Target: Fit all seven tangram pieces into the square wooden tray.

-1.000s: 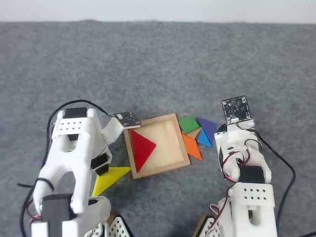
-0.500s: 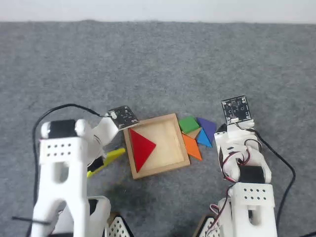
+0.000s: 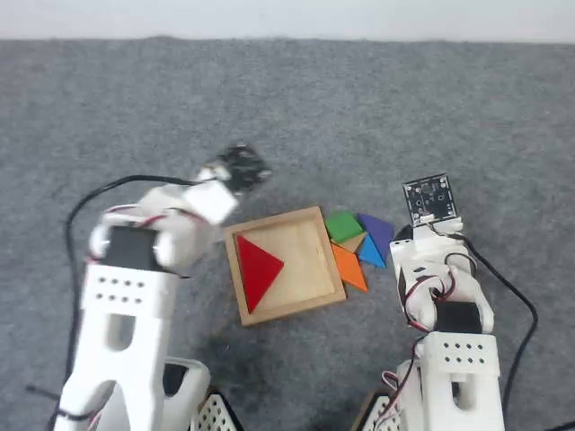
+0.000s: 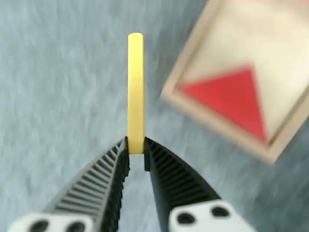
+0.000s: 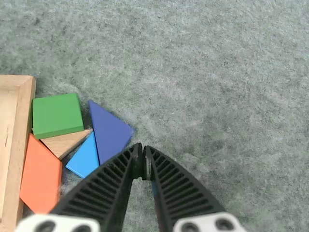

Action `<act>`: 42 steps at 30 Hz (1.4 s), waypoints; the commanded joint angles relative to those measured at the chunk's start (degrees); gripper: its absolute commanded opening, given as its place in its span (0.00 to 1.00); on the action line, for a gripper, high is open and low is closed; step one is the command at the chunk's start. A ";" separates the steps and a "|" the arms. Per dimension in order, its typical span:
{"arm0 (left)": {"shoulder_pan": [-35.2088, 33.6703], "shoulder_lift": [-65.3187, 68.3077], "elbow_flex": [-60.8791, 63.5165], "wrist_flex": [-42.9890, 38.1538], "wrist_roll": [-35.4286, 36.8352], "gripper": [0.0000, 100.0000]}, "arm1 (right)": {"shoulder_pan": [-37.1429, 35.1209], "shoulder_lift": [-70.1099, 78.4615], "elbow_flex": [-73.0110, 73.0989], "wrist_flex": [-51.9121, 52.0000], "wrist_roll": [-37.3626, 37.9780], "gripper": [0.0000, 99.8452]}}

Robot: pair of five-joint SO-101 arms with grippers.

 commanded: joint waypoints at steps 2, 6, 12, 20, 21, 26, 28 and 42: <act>15.30 -1.58 2.51 -9.14 9.14 0.01 | 0.84 -2.07 -1.67 0.22 0.26 0.01; 17.76 -1.58 8.75 -19.69 9.76 0.01 | 2.59 -2.07 -1.67 -0.13 0.26 0.01; 17.85 5.54 13.23 -28.04 4.75 0.01 | 2.59 -2.07 -1.67 -0.31 0.26 0.01; 17.85 21.45 7.34 -30.24 -0.18 0.01 | 2.86 -2.07 -1.67 -0.31 0.26 0.01; 17.85 22.15 7.25 -30.24 -0.62 0.01 | 2.86 -2.07 -1.67 -0.31 0.26 0.01; 17.93 24.97 7.34 -33.49 -1.49 0.01 | 2.86 -2.07 -1.67 -0.31 0.26 0.01; 18.20 26.20 7.16 -33.49 -1.67 0.01 | 2.86 -2.07 -1.67 -0.31 0.26 0.01; 17.76 28.57 9.10 -28.57 -6.59 0.01 | 2.86 -2.07 -1.67 -0.31 0.26 0.01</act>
